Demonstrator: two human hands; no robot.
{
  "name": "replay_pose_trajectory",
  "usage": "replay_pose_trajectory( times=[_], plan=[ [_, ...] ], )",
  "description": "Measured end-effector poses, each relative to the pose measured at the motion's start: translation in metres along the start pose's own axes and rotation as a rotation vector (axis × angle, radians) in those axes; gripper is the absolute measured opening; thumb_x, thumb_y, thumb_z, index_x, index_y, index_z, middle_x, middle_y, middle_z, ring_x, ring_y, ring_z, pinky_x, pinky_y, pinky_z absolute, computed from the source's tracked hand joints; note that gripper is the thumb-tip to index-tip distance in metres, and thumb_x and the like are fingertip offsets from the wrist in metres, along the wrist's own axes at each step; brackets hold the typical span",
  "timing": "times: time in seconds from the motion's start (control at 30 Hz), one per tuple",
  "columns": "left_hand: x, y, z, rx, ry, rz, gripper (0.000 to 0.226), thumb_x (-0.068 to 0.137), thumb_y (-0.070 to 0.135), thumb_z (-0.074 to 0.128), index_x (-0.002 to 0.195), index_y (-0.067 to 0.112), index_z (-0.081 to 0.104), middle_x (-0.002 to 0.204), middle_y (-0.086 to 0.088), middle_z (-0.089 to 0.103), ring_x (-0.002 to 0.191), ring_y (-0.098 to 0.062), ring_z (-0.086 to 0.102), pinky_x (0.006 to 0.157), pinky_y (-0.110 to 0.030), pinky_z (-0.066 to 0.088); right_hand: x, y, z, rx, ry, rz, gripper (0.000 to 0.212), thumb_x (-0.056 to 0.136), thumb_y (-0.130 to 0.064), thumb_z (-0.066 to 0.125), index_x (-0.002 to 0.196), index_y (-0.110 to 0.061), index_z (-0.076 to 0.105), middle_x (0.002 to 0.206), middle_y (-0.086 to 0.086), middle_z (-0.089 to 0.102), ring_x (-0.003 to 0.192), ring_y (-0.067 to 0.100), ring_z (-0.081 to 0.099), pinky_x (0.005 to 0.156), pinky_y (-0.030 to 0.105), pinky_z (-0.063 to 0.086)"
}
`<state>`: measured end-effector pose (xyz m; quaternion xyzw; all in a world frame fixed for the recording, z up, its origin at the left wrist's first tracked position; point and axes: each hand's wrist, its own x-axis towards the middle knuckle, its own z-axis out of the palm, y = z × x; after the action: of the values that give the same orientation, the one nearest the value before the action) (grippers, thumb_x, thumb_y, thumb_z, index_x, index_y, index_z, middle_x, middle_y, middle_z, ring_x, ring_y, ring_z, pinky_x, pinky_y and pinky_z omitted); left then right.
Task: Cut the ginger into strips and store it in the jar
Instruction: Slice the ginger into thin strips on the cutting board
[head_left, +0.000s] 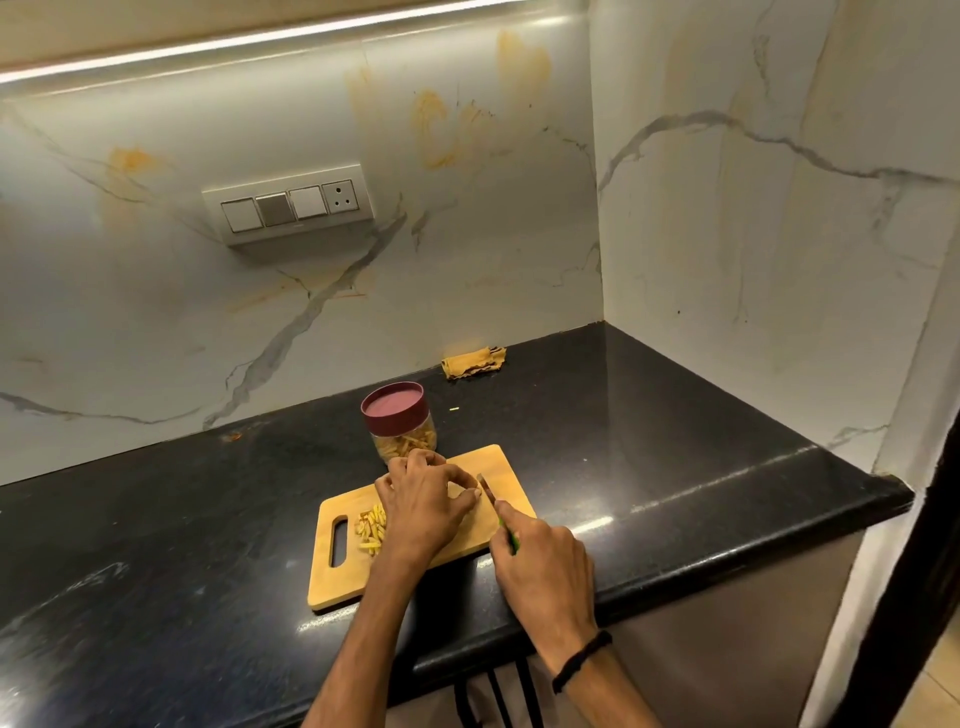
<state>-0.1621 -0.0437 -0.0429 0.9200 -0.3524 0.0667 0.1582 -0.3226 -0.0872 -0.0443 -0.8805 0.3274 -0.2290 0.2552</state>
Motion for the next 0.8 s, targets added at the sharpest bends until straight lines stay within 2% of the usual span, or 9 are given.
replay_pose_trajectory(
  times=[0.13,0.33,0.4,0.5,0.63,0.7,0.8],
  plan=[
    [0.003,0.000,0.000,-0.069,-0.002,-0.049,0.020,0.087,0.050,0.071,0.103,0.039,0.076,0.126,0.011,0.051,0.118,-0.014,0.033,0.097,-0.039,0.028,0.001,-0.002,-0.002,-0.046,-0.053,-0.009,0.042,0.103,-0.042,0.037,0.145,-0.042,0.037,0.115,-0.003,0.067,0.103,0.015,0.062,0.087,0.029,0.049],
    [0.006,-0.003,0.004,-0.186,-0.019,-0.104,0.010,0.083,0.044,0.077,0.093,0.040,0.078,0.124,0.014,0.058,0.121,-0.016,0.035,0.093,-0.039,0.026,0.004,-0.006,0.000,-0.152,-0.091,-0.044,0.038,0.106,-0.032,0.035,0.143,-0.032,0.041,0.108,0.004,0.066,0.099,0.021,0.063,0.082,0.032,0.050],
    [0.006,-0.003,0.003,-0.191,-0.029,-0.115,0.010,0.082,0.045,0.077,0.092,0.040,0.078,0.125,0.013,0.058,0.122,-0.018,0.035,0.092,-0.038,0.024,-0.002,-0.004,0.001,-0.184,-0.112,-0.058,0.037,0.106,-0.027,0.035,0.142,-0.028,0.041,0.104,0.004,0.064,0.093,0.021,0.062,0.078,0.032,0.048],
    [0.006,-0.004,0.002,-0.182,-0.024,-0.132,0.011,0.081,0.047,0.078,0.090,0.040,0.077,0.125,0.012,0.057,0.121,-0.018,0.034,0.095,-0.041,0.028,-0.018,0.004,-0.004,-0.147,-0.123,-0.060,0.041,0.105,-0.027,0.036,0.146,-0.030,0.034,0.097,0.000,0.061,0.078,0.016,0.048,0.073,0.027,0.039],
    [0.003,-0.004,0.002,-0.173,-0.009,-0.139,0.014,0.081,0.048,0.078,0.091,0.039,0.077,0.126,0.011,0.057,0.121,-0.018,0.035,0.098,-0.041,0.028,-0.012,0.007,-0.010,-0.062,-0.073,-0.020,0.043,0.104,-0.035,0.037,0.147,-0.035,0.034,0.101,-0.002,0.065,0.078,0.012,0.045,0.078,0.025,0.045],
    [0.002,-0.003,0.003,-0.182,-0.002,-0.138,0.014,0.081,0.048,0.077,0.092,0.038,0.077,0.125,0.011,0.056,0.121,-0.017,0.035,0.097,-0.041,0.028,-0.007,0.002,-0.010,-0.032,-0.056,-0.019,0.043,0.103,-0.039,0.038,0.146,-0.037,0.036,0.104,-0.002,0.067,0.081,0.013,0.053,0.078,0.026,0.047],
    [0.001,-0.001,0.002,-0.193,0.007,-0.141,0.014,0.082,0.048,0.077,0.092,0.037,0.078,0.123,0.012,0.057,0.121,-0.017,0.035,0.098,-0.042,0.029,0.002,-0.005,-0.007,-0.019,-0.056,-0.023,0.042,0.103,-0.039,0.037,0.146,-0.038,0.038,0.111,-0.001,0.067,0.097,0.016,0.061,0.084,0.029,0.049]
  ],
)
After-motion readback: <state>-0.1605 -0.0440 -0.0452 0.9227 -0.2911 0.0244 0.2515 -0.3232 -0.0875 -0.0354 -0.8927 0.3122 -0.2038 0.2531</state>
